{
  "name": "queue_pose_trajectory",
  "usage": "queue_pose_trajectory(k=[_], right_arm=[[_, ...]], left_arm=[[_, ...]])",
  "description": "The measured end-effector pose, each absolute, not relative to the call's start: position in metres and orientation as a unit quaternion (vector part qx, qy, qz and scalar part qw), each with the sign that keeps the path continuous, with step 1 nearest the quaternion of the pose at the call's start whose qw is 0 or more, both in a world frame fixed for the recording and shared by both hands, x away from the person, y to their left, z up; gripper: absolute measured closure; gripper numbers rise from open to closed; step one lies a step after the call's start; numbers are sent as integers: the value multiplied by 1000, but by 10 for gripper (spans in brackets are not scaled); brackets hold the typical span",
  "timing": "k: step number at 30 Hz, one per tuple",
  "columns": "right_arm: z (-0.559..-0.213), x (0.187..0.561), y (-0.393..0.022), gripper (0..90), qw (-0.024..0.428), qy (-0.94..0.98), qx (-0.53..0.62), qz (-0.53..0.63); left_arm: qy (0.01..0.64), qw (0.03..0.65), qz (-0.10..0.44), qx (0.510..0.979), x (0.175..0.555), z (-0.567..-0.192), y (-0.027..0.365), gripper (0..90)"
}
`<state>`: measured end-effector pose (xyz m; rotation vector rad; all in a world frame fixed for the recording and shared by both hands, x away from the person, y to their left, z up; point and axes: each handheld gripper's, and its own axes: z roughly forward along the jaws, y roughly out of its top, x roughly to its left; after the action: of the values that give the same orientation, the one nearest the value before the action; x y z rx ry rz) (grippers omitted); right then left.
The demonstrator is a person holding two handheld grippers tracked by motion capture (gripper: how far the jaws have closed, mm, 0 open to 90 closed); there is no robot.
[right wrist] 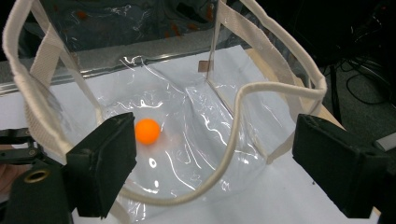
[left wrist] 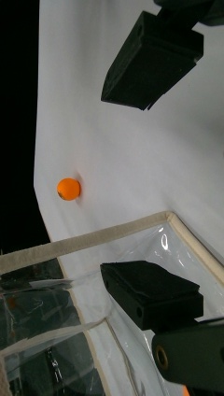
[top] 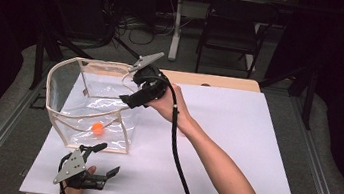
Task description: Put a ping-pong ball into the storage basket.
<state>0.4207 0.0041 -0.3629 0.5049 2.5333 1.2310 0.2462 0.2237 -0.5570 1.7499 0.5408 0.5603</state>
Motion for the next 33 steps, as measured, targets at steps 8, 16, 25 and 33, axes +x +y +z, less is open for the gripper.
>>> queue_pose_trajectory(k=[8, 16, 25, 33], right_arm=[[-362, 414, -19, 63, 135, 872, 178, 435], [-370, 410, -45, 36, 132, 871, 186, 436], [-382, 404, -67, 20, 130, 870, 193, 435], [-394, 395, -81, 18, 127, 867, 194, 441]], left_arm=[[233, 576, 239, 747, 247, -557, 224, 155], [233, 575, 240, 747, 247, -557, 224, 155], [233, 574, 241, 747, 247, -557, 223, 155], [230, 574, 243, 748, 245, -557, 224, 155]])
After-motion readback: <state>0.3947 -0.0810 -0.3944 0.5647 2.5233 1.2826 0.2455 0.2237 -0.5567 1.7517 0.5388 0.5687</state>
